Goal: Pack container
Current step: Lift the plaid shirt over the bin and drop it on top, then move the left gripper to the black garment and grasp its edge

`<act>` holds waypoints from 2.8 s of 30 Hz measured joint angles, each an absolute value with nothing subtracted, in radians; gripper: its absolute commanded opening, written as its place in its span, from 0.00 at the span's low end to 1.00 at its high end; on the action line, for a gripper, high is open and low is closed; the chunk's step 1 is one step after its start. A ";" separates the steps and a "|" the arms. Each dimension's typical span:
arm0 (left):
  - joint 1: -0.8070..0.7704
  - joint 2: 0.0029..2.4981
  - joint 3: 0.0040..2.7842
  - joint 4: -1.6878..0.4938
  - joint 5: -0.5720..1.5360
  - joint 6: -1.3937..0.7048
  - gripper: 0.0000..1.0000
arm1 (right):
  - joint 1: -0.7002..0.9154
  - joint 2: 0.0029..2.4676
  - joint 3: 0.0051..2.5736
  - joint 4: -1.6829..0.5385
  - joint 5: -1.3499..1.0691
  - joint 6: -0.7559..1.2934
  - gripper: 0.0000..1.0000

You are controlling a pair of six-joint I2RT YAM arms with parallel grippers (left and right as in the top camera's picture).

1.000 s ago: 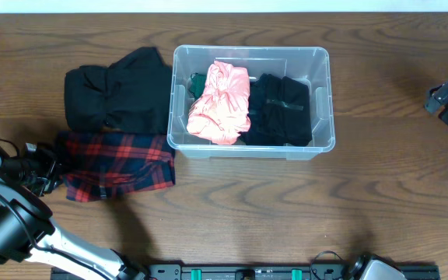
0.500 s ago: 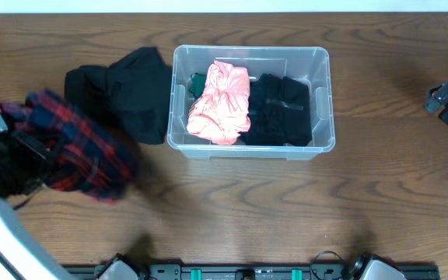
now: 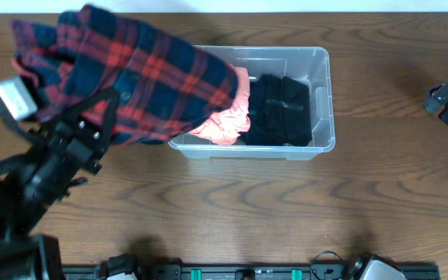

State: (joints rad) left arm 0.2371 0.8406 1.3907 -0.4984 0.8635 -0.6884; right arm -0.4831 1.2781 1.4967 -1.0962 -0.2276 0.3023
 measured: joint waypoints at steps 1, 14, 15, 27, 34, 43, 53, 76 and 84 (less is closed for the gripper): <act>0.196 0.862 1.391 -0.471 0.844 -0.719 0.06 | -0.483 1.278 1.497 -1.097 -0.228 0.303 0.99; -0.373 1.464 1.382 -0.122 0.497 -0.972 0.06 | -0.483 1.278 1.497 -1.096 -0.228 0.303 0.99; -0.399 1.502 1.382 -0.106 0.476 -0.988 0.06 | -0.483 1.278 1.497 -1.097 -0.228 0.302 0.99; -0.528 1.674 1.382 -0.240 0.274 -1.043 0.06 | -0.483 1.278 1.497 -1.096 -0.228 0.302 0.99; -0.483 1.674 1.383 -0.488 0.142 -0.941 0.85 | -0.483 1.278 1.496 -1.096 -0.228 0.302 0.99; -0.342 1.640 1.384 -0.739 0.119 -0.683 0.96 | -0.483 1.278 1.496 -1.096 -0.228 0.302 0.99; 0.163 1.475 1.388 -0.921 0.126 -0.515 0.98 | -0.483 1.278 1.496 -1.096 -0.228 0.302 0.99; 0.713 1.969 1.386 -0.663 0.593 -0.192 0.98 | -0.483 1.278 1.496 -1.096 -0.228 0.302 0.99; 0.674 2.078 1.384 -0.580 0.708 -0.151 0.96 | -0.483 1.278 1.497 -1.096 -0.228 0.302 0.99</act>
State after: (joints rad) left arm 0.6739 2.0781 1.3842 -0.5804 0.7082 -0.1513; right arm -0.4831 1.2781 1.4967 -1.0962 -0.2276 0.3023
